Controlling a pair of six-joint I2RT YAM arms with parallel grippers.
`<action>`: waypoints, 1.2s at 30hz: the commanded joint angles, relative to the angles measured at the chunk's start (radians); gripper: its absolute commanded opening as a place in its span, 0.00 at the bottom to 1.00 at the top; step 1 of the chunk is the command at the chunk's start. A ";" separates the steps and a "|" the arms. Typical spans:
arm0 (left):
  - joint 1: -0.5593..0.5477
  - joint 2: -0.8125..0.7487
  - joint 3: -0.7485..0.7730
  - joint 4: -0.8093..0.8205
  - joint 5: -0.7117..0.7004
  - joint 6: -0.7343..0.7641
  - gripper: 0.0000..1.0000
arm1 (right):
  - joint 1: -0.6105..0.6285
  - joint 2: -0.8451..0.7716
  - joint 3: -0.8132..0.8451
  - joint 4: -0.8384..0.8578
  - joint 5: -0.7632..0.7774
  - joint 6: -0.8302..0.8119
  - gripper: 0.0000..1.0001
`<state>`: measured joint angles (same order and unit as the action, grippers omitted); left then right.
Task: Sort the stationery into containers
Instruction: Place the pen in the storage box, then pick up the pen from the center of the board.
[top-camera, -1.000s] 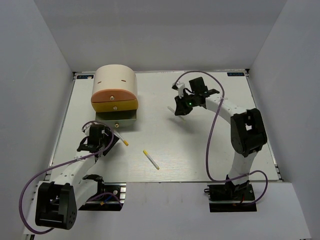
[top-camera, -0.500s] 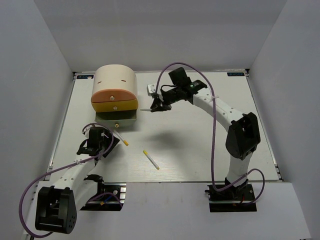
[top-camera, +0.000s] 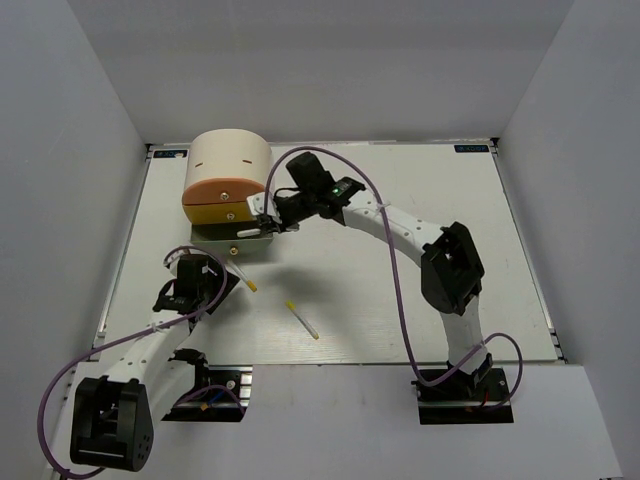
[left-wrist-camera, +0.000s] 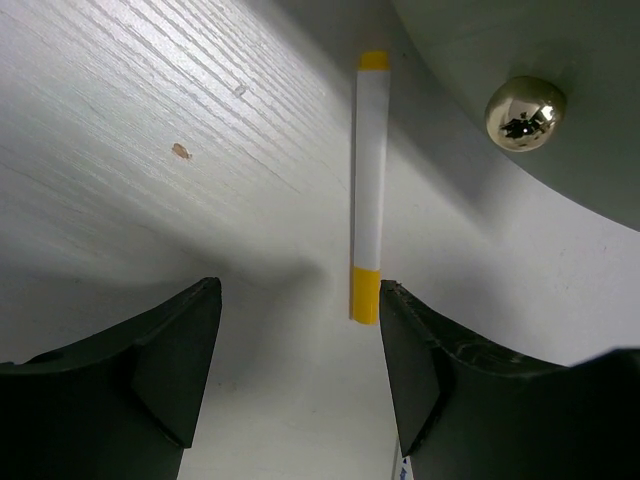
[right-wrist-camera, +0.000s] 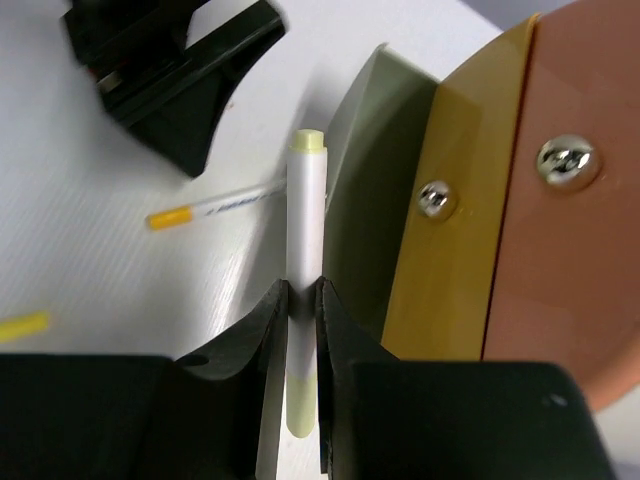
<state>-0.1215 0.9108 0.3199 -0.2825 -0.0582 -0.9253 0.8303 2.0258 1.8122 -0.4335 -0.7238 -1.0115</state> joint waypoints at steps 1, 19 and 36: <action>-0.003 -0.029 -0.013 0.014 0.021 -0.003 0.74 | 0.030 0.024 0.042 0.258 0.066 0.149 0.00; -0.003 0.005 -0.022 0.054 0.031 -0.012 0.73 | 0.070 0.120 0.092 0.372 0.176 0.275 0.40; -0.012 0.172 0.122 0.028 0.001 -0.021 0.60 | -0.002 -0.427 -0.540 0.421 0.182 0.404 0.39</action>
<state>-0.1284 1.0782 0.3931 -0.2256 -0.0448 -0.9451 0.8402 1.6714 1.3422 -0.0555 -0.5453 -0.6445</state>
